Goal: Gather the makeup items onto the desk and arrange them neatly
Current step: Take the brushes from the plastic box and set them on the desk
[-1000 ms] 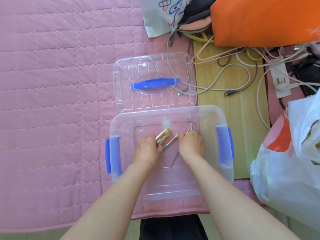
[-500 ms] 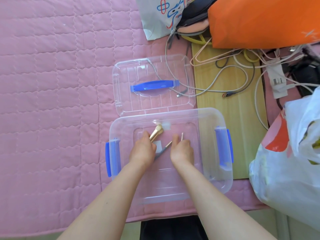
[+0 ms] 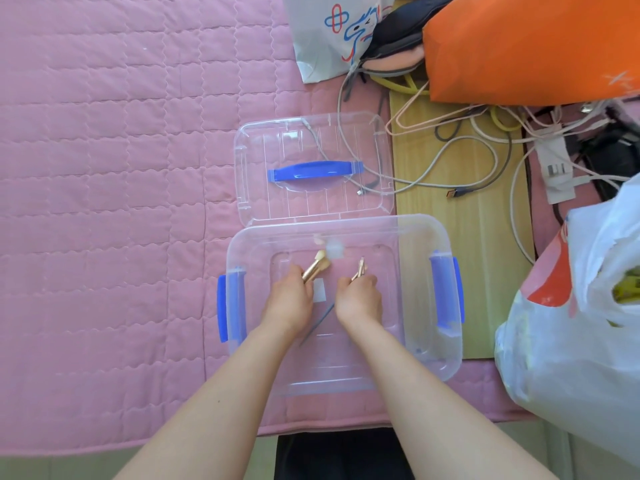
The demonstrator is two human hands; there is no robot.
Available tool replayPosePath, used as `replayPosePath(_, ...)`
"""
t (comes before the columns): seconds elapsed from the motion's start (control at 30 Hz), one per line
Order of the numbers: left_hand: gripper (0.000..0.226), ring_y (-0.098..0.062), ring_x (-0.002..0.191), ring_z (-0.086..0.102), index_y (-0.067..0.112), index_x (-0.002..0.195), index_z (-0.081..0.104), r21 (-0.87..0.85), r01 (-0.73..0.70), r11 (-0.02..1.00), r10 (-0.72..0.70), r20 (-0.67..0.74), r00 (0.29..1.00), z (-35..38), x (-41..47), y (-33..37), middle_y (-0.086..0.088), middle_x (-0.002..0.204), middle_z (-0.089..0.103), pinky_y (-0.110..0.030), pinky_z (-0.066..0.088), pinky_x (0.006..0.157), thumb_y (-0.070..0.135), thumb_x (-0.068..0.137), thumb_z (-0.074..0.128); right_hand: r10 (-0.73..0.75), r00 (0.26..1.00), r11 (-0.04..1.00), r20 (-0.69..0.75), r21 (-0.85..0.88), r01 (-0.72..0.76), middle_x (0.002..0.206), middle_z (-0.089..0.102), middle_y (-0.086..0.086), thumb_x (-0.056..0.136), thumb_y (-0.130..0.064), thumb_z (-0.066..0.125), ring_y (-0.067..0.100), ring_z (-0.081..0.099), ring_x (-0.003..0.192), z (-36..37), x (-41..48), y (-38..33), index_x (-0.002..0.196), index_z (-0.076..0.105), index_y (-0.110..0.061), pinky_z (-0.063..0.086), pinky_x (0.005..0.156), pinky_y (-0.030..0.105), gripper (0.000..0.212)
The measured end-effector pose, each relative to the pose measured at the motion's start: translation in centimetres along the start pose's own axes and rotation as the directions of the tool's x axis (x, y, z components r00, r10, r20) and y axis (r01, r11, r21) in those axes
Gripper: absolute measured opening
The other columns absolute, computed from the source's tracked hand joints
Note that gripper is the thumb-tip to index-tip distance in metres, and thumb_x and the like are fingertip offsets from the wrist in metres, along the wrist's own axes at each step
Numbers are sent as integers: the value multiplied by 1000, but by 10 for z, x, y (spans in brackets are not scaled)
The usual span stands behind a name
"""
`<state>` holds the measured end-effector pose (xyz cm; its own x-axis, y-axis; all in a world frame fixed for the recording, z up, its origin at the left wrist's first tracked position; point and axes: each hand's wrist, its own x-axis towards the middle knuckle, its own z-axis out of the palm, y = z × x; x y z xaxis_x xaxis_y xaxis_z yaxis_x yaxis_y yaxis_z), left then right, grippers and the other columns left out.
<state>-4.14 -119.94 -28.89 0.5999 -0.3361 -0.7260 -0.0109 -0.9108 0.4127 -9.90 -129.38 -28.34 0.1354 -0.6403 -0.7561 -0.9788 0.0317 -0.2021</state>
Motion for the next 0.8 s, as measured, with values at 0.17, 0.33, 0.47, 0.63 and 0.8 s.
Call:
replayPosePath(0.17, 18, -37, 92, 58, 6, 97, 53, -31, 63, 998, -63, 27, 998, -13, -19, 5, -17, 97, 65, -38, 46, 74, 18, 98, 40, -55, 997, 997, 47, 60, 52, 108, 64, 24, 95, -20, 34, 40, 62, 99, -19, -7, -1, 103, 37, -6, 47, 77, 38, 16)
replayPosePath(0.33, 21, -37, 89, 60, 5, 92, 59, -170, 86, 982, -90, -17, 996, -29, -51, 23, -17, 96, 68, -40, 48, 75, 13, 97, 41, -146, 986, 989, 84, -3, 147, 103, 67, 21, 96, -20, 32, 35, 63, 96, -47, -21, 0, 108, 49, -2, 48, 79, 37, 28)
replayPosePath(0.47, 19, -15, 56, 47, 10, 82, 56, -335, 40, 941, -60, -49, 997, -43, -91, 45, -7, 79, 64, -27, 36, 52, 11, 95, 43, -216, 967, 976, 132, 0, 218, 101, 68, 16, 99, -26, 31, 34, 62, 95, -79, -47, 7, 109, 57, -7, 48, 82, 36, 33)
replayPosePath(0.63, 16, -17, 60, 48, 8, 85, 59, -467, -4, 884, -57, -116, 992, -57, -146, 67, -5, 79, 67, -30, 40, 60, 13, 95, 48, -326, 927, 945, 184, 85, 315, 82, 62, 7, 98, -22, 33, 24, 56, 74, -124, -94, 12, 97, 55, -16, 39, 60, 28, 23)
replayPosePath(0.8, 17, -16, 57, 46, 10, 92, 63, -644, 17, 765, -125, -122, 985, -67, -206, 81, -12, 77, 64, -30, 39, 56, 19, 96, 48, -360, 879, 922, 312, 265, 283, 59, 50, 0, 99, -22, 31, 16, 53, 55, -172, -155, 14, 93, 51, -14, 44, 59, 29, 22)
